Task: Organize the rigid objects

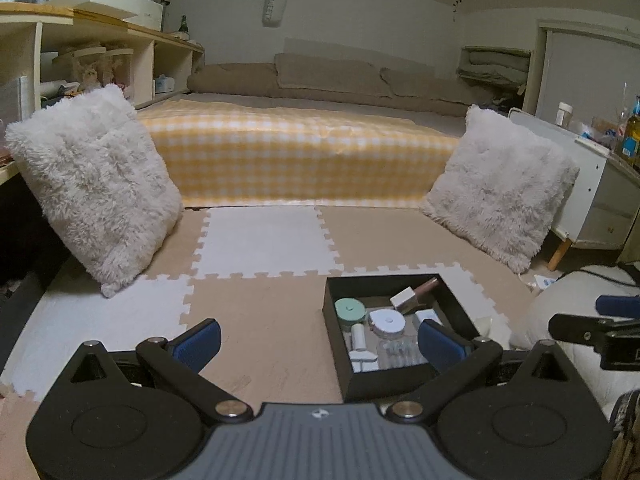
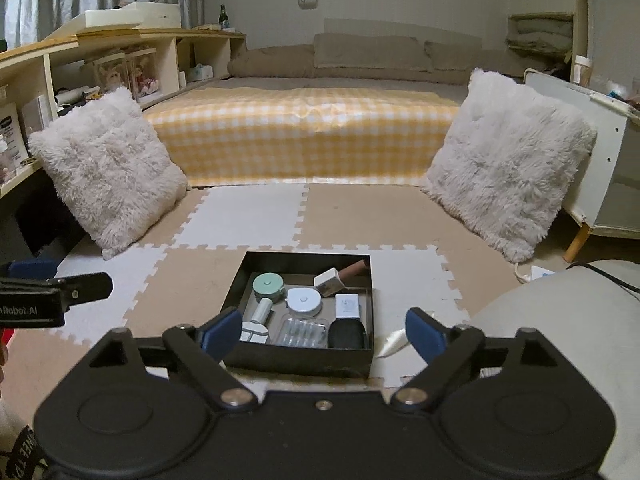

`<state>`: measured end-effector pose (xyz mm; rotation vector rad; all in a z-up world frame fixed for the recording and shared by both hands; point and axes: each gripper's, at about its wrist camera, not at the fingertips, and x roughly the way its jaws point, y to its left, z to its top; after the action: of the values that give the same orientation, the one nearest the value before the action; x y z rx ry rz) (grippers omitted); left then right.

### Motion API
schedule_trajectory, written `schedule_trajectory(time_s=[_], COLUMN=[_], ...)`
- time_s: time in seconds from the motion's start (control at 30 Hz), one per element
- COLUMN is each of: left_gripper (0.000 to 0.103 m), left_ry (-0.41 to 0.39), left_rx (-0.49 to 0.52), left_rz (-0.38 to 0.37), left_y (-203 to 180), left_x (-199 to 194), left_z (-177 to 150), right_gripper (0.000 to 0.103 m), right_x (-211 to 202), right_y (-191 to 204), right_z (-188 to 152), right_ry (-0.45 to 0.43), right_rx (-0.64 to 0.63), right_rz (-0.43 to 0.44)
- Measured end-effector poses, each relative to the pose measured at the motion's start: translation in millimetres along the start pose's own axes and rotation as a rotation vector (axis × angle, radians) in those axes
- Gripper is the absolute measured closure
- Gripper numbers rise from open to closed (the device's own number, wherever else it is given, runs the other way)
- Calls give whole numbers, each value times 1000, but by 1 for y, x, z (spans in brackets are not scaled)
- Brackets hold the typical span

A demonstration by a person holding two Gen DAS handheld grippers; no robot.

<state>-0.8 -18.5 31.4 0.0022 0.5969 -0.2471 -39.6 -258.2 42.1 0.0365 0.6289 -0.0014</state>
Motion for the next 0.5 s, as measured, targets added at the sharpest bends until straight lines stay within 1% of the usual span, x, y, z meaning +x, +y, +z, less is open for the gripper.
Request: schedule_trajectory(time_s=[0.07,0.13,0.23,0.5], left_gripper=[0,0,0,0], left_ry=[-7,-11,-14,-22], left_rx=[6,8,19,25], left_rz=[-2,-13,-9,13], left_y=[0,0,-2,-6], left_x=[-3,-6,-7,-8], left_z=[-5,-10,-16,-26], right_gripper=[10,3,0,0], right_x=[-3,-6,-9,-7], right_y=[2,3,6,10], right_z=[-5,-10,-16,-29], right_ry=[-12,-31,-47,-64], right_rx=[2,0,-6,-27], right_rz=[-16,-35,-55,-99])
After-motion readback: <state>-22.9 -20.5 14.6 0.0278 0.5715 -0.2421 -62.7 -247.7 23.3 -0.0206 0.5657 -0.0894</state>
